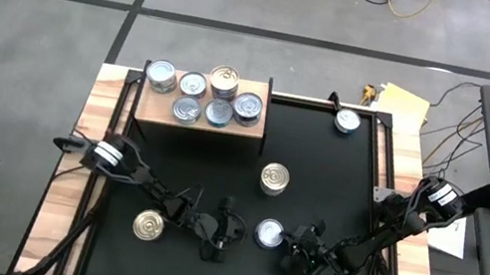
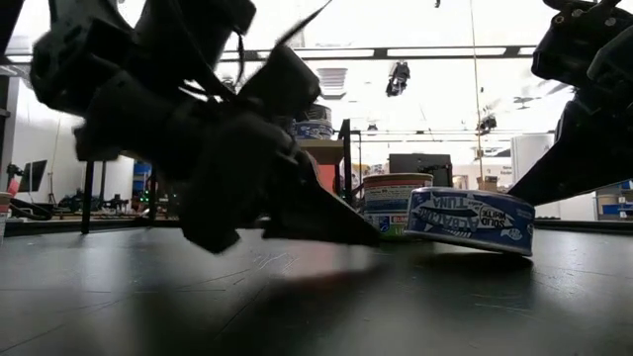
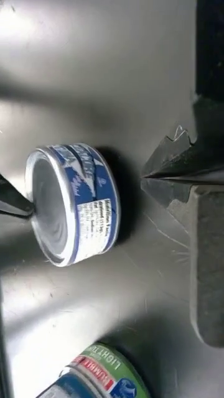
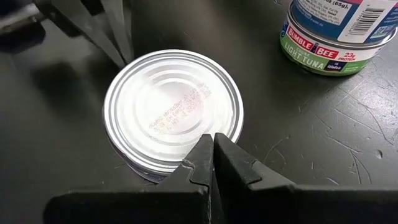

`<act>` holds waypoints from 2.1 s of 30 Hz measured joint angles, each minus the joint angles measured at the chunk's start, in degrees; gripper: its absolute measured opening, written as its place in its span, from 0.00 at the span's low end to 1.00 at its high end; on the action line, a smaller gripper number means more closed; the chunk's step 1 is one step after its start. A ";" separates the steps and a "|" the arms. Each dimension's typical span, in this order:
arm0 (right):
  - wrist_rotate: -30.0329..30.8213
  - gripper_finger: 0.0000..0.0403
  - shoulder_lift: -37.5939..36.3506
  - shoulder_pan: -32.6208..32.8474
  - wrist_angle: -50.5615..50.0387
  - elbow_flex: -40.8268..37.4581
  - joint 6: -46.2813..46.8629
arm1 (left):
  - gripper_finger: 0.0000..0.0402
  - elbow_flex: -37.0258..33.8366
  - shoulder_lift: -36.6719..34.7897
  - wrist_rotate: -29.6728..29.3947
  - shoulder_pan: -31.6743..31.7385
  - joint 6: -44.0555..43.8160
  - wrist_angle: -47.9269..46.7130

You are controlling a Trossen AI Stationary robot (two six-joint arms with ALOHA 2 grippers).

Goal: Stack canned seafood by type on shelf
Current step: Stack the blue tuna can on top of the blue tuna can on the shelf

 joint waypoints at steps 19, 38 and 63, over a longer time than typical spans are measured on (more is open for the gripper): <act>0.35 0.02 0.00 0.00 0.34 -0.13 -0.14 | 0.00 7.15 7.57 1.59 1.42 1.48 2.60; 1.33 0.02 -0.45 -0.02 4.40 0.74 -6.11 | 0.00 7.56 7.18 0.96 1.31 4.03 4.14; -0.19 0.02 -4.94 -2.26 4.82 0.83 -10.61 | 0.00 8.00 4.93 0.70 1.34 4.51 5.41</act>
